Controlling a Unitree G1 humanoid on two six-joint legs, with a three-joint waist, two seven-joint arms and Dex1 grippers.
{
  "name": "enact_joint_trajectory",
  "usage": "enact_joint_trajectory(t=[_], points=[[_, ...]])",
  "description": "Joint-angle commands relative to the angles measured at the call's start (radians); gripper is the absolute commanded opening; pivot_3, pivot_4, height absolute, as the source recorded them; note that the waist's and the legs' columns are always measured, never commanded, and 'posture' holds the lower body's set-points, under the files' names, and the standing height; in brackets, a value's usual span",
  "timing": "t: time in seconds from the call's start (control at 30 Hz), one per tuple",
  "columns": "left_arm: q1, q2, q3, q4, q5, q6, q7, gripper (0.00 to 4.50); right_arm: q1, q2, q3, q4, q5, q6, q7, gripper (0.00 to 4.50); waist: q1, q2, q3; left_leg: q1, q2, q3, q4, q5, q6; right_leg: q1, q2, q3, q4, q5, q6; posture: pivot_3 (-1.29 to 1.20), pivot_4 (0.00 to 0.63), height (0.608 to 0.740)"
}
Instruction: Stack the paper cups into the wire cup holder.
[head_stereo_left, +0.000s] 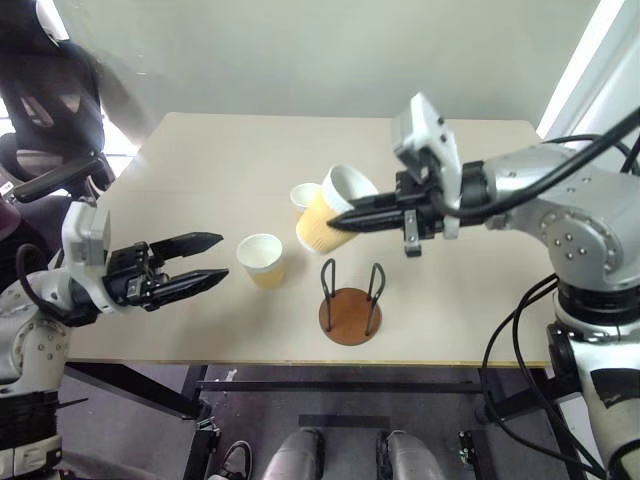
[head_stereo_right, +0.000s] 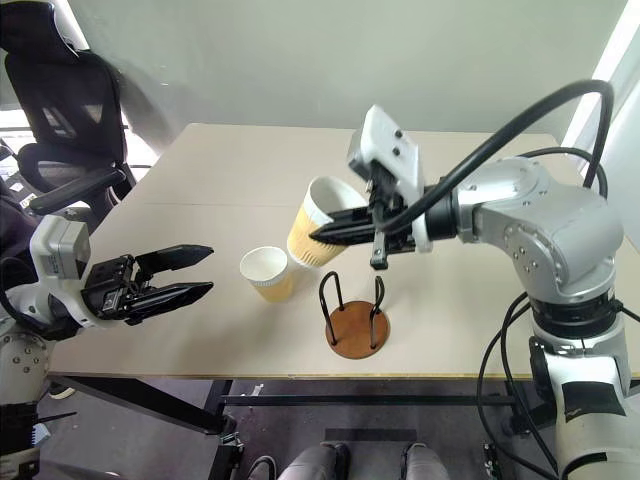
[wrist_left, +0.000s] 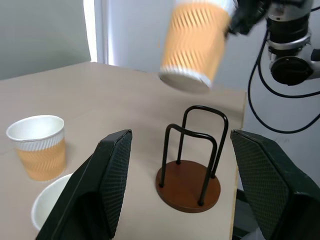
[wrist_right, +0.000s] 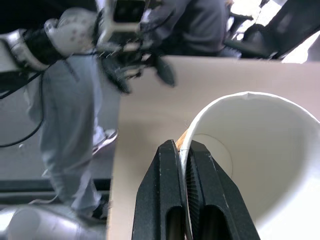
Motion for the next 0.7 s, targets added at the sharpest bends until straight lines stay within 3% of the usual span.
enact_joint_trajectory(t=[0.03, 0.7], points=[[-0.015, 0.007, 0.005, -0.008, -0.001, -0.013, -0.013, 3.37, 0.011, -0.007, -0.002, -0.055, 0.033, 0.024, -0.032, 0.09, 0.0, 0.0, 0.0, 0.0, 0.0, 0.0, 0.0, 0.0, 0.0, 0.0, 0.0, 0.0, 0.0, 0.0, 0.0, 0.0, 0.15, 0.74], [-0.025, 0.014, 0.001, -0.003, 0.009, -0.012, -0.017, 3.37, 0.102, -0.136, 0.08, -0.09, 0.035, -0.052, 0.008, 0.09, -0.002, -0.001, -0.001, 0.0, 0.001, 0.0, 0.0, -0.001, -0.001, -0.001, 0.001, 0.0, 0.0, 0.0, 0.0, 0.0, 0.15, 0.74]])
